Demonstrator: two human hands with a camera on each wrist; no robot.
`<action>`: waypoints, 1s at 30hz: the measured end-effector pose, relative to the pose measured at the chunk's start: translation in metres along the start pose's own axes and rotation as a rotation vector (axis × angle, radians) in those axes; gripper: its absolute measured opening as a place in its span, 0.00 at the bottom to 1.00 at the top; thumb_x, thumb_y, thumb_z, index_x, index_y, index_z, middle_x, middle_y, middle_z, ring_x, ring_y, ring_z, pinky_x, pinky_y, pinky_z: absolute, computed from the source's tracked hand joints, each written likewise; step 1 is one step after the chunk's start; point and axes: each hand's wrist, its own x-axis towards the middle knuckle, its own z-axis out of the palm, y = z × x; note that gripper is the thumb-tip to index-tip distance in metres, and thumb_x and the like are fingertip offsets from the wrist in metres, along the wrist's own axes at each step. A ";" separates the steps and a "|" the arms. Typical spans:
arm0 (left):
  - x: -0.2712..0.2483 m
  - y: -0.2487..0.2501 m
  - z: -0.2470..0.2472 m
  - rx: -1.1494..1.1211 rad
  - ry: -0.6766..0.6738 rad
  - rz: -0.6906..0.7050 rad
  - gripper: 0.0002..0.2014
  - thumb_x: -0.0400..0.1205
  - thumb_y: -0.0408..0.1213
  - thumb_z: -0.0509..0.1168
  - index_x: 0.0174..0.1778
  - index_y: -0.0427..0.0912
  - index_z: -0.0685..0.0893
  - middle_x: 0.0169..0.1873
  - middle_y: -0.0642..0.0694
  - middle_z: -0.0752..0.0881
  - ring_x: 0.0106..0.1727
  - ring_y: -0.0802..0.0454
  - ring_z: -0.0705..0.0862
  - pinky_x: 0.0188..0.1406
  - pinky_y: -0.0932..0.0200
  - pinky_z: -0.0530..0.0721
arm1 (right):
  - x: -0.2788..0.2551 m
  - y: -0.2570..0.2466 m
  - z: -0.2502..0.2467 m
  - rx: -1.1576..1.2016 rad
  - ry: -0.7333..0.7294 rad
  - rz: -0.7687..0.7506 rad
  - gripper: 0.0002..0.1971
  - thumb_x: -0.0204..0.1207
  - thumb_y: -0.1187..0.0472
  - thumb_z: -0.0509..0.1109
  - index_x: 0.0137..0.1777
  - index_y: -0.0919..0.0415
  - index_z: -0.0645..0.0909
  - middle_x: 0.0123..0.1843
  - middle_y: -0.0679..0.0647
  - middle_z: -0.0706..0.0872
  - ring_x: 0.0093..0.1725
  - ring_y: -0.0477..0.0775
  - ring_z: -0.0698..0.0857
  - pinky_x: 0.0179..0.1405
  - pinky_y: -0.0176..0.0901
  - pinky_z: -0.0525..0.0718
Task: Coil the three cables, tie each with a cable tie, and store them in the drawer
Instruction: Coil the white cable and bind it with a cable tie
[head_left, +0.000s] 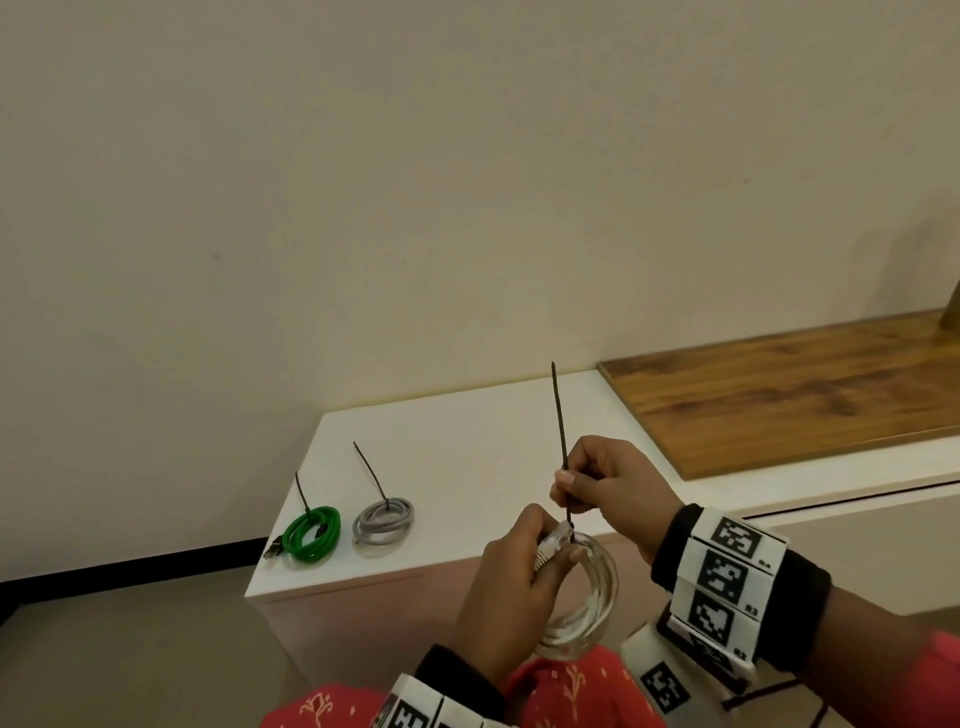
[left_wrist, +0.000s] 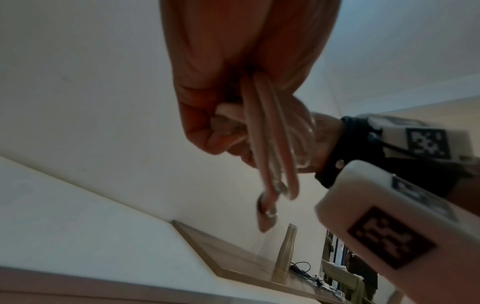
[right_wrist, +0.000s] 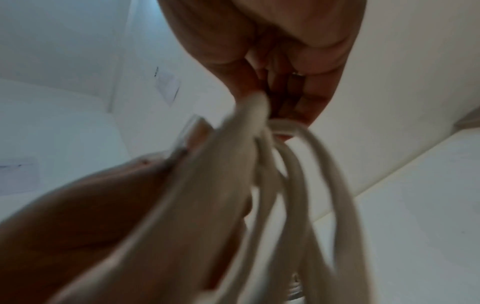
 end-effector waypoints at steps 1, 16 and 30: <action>0.001 -0.001 0.001 0.024 0.031 -0.020 0.11 0.80 0.42 0.63 0.34 0.53 0.70 0.21 0.62 0.79 0.23 0.61 0.72 0.27 0.68 0.68 | -0.002 -0.001 0.002 -0.051 -0.003 -0.042 0.14 0.77 0.72 0.64 0.30 0.60 0.71 0.30 0.55 0.83 0.30 0.48 0.81 0.33 0.35 0.80; 0.004 -0.022 -0.003 0.012 0.197 -0.114 0.07 0.76 0.24 0.62 0.38 0.41 0.77 0.26 0.52 0.80 0.26 0.59 0.76 0.26 0.68 0.71 | -0.023 -0.002 0.028 -0.445 -0.038 -0.376 0.22 0.72 0.69 0.69 0.26 0.45 0.66 0.26 0.42 0.73 0.27 0.42 0.72 0.29 0.29 0.70; 0.008 -0.017 -0.004 0.061 0.144 -0.041 0.16 0.79 0.38 0.66 0.28 0.55 0.69 0.21 0.64 0.79 0.25 0.62 0.73 0.24 0.72 0.65 | -0.004 -0.005 0.010 0.131 0.030 -0.033 0.14 0.75 0.75 0.65 0.29 0.63 0.73 0.24 0.54 0.82 0.23 0.46 0.78 0.24 0.31 0.78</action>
